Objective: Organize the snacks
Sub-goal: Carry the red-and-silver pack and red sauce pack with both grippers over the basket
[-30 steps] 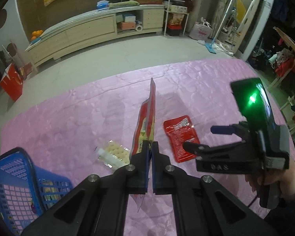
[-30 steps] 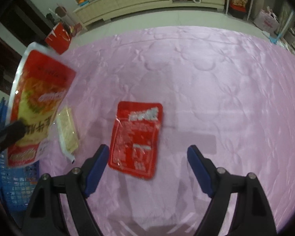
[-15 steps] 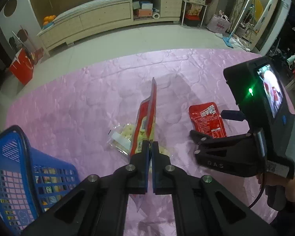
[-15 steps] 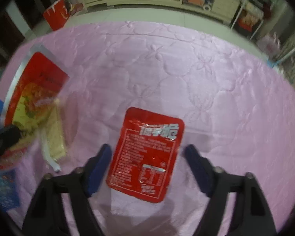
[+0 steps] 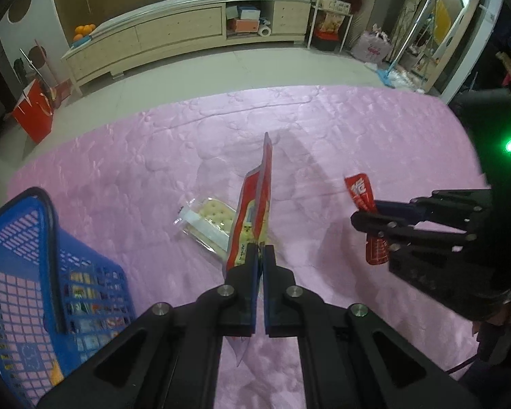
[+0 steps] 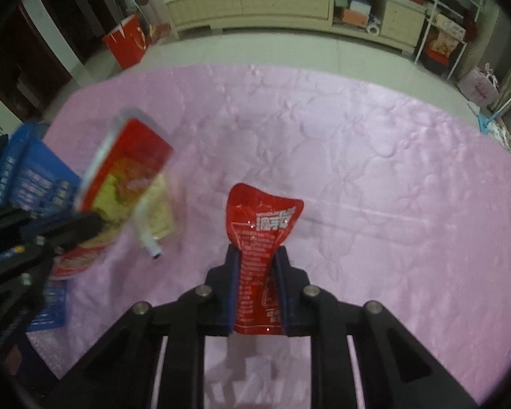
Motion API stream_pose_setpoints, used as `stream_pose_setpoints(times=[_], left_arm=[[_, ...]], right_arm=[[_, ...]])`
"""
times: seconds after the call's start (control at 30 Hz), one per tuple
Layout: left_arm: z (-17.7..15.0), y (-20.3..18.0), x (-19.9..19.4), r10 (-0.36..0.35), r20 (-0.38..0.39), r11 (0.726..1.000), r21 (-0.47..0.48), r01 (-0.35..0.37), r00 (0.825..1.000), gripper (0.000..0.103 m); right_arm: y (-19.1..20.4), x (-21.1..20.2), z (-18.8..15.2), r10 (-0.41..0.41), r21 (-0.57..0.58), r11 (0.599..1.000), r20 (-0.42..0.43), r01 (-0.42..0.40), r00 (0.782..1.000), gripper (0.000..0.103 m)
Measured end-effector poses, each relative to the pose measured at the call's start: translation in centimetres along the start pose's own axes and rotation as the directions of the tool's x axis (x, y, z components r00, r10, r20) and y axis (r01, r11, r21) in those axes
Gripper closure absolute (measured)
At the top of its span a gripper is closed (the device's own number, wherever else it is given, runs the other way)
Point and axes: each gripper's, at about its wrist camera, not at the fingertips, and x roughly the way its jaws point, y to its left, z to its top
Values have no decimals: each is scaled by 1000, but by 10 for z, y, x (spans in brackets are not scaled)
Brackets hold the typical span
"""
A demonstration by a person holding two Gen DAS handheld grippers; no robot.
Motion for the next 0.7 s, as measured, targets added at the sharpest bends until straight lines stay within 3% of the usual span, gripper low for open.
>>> stream_pose_setpoints(times=[0.2,0.7], left_arm=[[-8,-1,-37,-57,47,998,-25,58,997,101],[-33,17,-151,-76,207,997,8,75,975,101]], right_arm=[[13,-46,-5,-27,-23,999,66,28,997,80],[86,-130,-15,9,-113,993,199,14,980,80]])
